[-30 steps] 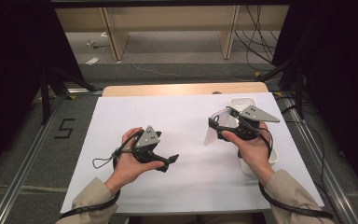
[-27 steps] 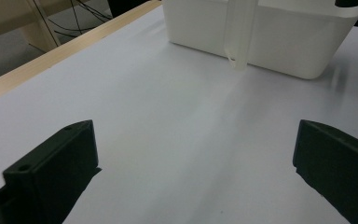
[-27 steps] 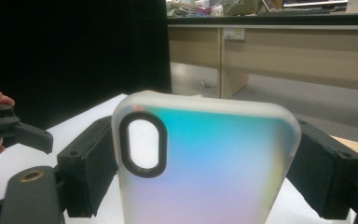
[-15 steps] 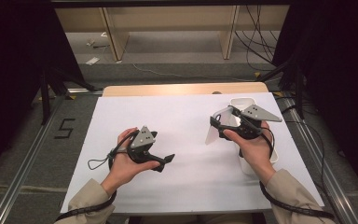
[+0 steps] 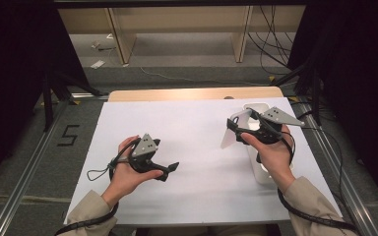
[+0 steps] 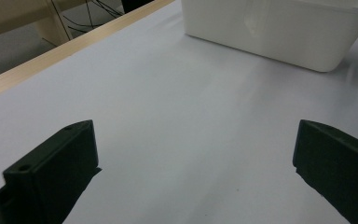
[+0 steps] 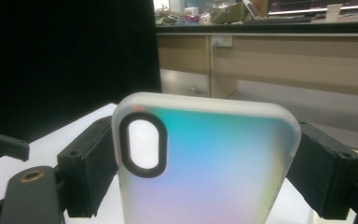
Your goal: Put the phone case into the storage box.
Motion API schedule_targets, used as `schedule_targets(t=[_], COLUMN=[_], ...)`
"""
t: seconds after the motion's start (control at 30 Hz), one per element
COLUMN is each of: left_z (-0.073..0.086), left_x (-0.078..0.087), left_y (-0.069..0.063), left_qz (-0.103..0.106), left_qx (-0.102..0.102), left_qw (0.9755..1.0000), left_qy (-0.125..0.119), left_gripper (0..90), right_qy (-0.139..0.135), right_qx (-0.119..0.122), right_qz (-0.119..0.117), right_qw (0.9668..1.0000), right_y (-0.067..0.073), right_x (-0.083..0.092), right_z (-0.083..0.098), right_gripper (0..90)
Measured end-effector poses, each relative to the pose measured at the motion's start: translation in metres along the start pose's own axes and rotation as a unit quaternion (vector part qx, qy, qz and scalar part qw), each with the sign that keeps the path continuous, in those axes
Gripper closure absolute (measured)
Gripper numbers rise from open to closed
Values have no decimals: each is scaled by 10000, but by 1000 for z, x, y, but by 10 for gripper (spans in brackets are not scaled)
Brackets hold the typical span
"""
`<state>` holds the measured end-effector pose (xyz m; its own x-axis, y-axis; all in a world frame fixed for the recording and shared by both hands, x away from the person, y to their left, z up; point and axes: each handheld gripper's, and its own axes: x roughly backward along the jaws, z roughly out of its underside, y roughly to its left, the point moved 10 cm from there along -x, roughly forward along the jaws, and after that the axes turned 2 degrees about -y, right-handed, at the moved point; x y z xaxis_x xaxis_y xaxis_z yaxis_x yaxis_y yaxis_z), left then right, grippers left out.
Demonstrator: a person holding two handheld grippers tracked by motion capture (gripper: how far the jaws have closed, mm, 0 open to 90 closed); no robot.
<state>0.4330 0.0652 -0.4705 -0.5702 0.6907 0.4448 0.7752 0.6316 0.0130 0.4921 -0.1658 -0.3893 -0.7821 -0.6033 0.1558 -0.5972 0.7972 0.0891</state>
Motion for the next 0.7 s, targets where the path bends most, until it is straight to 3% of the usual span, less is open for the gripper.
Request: schedule_targets(t=[0.7], left_z=[6], left_x=[4], left_y=[6], left_qz=[-90], left_qx=[22], left_qw=[10000], left_qy=[32], left_gripper=[0], right_qy=[-218], right_qx=[-70], right_qz=[386], right_qw=[9990], right_y=[-29], right_x=[15], right_z=[-19], right_gripper=[175])
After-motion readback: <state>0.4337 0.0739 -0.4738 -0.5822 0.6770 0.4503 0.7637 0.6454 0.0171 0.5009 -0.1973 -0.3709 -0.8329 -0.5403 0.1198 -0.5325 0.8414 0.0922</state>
